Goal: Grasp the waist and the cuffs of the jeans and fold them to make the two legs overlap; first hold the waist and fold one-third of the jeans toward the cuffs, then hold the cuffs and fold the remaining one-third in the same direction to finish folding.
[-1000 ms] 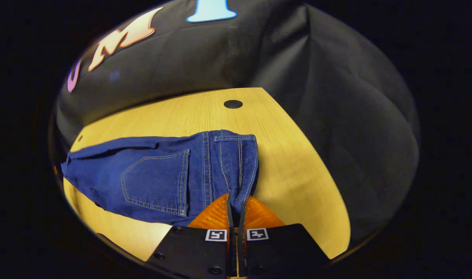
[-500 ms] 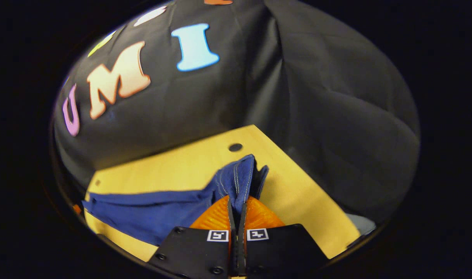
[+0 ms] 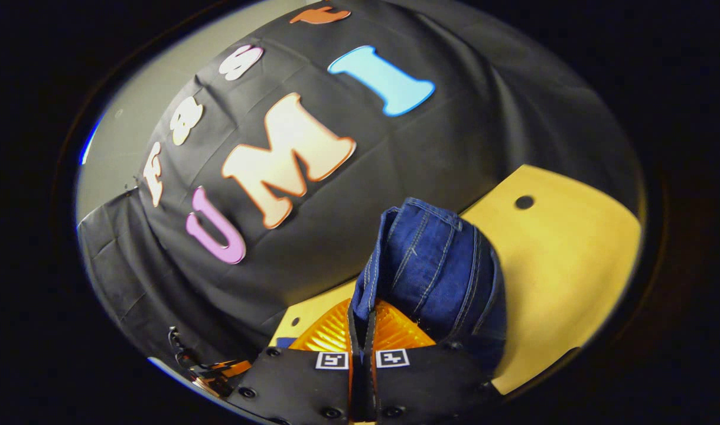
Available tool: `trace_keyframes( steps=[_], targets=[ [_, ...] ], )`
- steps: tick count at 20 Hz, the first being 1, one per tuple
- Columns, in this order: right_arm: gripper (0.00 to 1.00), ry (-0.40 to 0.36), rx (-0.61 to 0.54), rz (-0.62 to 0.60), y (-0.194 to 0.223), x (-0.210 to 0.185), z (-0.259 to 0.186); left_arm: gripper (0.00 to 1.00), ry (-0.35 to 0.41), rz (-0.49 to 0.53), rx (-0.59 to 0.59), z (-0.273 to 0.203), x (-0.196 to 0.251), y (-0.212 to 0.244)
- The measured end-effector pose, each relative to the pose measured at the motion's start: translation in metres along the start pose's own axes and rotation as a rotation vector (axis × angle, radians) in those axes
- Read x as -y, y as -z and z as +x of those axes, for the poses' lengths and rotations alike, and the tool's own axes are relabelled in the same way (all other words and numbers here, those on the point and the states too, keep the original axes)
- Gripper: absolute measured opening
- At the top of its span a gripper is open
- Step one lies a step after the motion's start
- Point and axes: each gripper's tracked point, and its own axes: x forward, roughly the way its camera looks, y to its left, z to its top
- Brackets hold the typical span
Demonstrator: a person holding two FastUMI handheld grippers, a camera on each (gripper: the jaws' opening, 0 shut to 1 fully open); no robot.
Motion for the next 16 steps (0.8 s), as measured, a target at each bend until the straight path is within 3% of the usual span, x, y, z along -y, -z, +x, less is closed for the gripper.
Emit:
trace_keyframes(
  steps=[2,5,10,14,15,16],
  targets=[
    [0.03,-0.026,-0.053,0.013,0.039,-0.013,0.018,0.96,0.000,-0.031,0.003,0.003,-0.009,0.004],
    [0.02,-0.002,-0.161,0.012,0.109,-0.004,0.048,0.96,-0.009,-0.052,0.007,0.008,-0.021,0.007],
    [0.03,0.120,-0.355,-0.053,0.216,0.037,0.070,0.95,-0.032,-0.042,0.010,0.017,-0.038,0.005],
    [0.00,0.121,-0.352,-0.076,0.223,0.033,0.072,0.95,-0.043,-0.023,-0.013,0.039,-0.065,0.012],
    [0.05,0.103,-0.345,-0.073,0.221,0.030,0.073,0.95,-0.042,-0.015,-0.020,0.046,-0.070,0.013],
    [0.20,0.079,-0.339,-0.067,0.219,0.023,0.072,0.96,-0.043,-0.008,-0.025,0.052,-0.075,0.015]
  ],
)
